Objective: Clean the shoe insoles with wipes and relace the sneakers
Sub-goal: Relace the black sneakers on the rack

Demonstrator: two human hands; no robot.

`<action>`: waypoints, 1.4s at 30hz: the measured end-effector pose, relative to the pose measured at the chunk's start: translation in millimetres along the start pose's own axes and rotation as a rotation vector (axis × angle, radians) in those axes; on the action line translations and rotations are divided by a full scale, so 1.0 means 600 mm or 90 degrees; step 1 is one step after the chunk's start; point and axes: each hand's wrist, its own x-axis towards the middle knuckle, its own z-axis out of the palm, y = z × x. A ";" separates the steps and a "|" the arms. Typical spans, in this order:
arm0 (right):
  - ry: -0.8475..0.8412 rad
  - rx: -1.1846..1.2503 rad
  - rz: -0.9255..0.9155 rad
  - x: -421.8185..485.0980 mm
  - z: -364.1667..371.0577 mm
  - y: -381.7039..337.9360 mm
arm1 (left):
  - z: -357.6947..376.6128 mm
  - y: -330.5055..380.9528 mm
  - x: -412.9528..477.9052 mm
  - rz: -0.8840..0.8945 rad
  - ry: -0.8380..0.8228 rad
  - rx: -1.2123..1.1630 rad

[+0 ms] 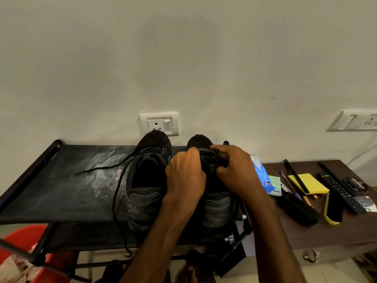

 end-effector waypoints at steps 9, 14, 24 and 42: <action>-0.083 -0.019 0.032 0.018 0.010 0.017 | 0.007 -0.008 0.018 0.053 -0.009 0.030; -0.050 0.003 0.042 0.012 0.011 0.021 | 0.002 0.001 0.027 0.076 -0.001 0.032; 0.026 0.011 -0.014 -0.002 -0.001 0.012 | 0.021 -0.014 0.022 0.079 0.032 -0.051; -0.064 0.183 0.016 -0.002 -0.023 0.037 | 0.009 -0.016 0.014 0.085 0.030 -0.101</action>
